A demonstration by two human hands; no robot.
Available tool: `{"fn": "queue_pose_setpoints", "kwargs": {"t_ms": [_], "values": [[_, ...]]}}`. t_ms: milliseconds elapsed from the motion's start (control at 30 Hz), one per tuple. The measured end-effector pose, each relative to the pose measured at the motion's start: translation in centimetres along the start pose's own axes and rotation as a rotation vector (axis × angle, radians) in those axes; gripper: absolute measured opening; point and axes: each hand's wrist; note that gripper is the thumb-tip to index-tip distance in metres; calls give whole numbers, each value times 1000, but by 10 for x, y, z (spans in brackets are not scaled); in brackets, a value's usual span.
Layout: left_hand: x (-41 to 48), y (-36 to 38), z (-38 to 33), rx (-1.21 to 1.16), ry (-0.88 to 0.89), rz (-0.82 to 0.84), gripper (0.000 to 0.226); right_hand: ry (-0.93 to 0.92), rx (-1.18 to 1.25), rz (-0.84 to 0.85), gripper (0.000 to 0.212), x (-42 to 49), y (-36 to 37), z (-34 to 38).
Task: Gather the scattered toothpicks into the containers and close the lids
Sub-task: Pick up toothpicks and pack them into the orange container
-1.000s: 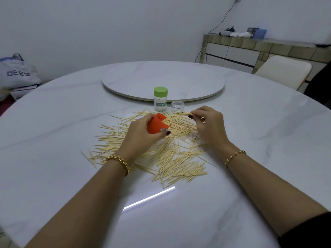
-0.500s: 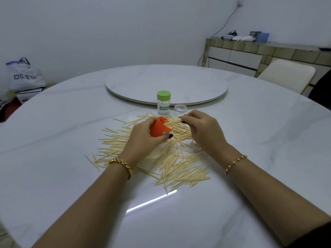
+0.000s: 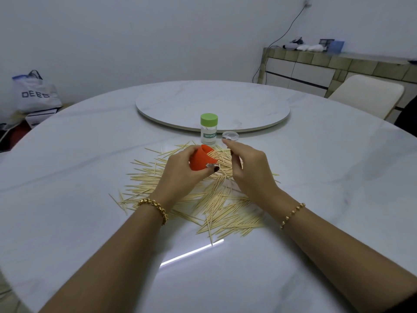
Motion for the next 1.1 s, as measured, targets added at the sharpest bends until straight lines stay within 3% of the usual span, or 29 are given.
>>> {"fn": "queue_pose_setpoints", "kwargs": {"t_ms": [100, 200, 267, 600, 800, 967, 1100], "values": [[0, -1, 0, -5, 12, -12, 53, 190, 185, 163, 51, -6, 0, 12], [0, -1, 2, 2, 13, -18, 47, 144, 269, 336, 56, -14, 4, 28], [0, -1, 3, 10, 6, -17, 47, 100, 264, 337, 55, -16, 5, 33], [-1, 0, 0, 2, 14, 14, 52, 185, 34, 388, 61, -13, 0, 10], [-1, 1, -1, 21, 6, 47, 55, 275, -50, 294, 44, -7, -15, -14], [-1, 1, 0, 33, -12, 61, 58, 454, -345, 451, 51, -10, -34, -38], [-1, 2, 0, 30, -14, 66, 60, 576, -390, 540, 41, -16, -42, -53]]}}
Point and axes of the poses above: each hand's wrist, its own x-axis towards the middle knuckle, its own y-axis out of the palm, z = x × y, and after that the axes turned 6 degrees about z, right-handed
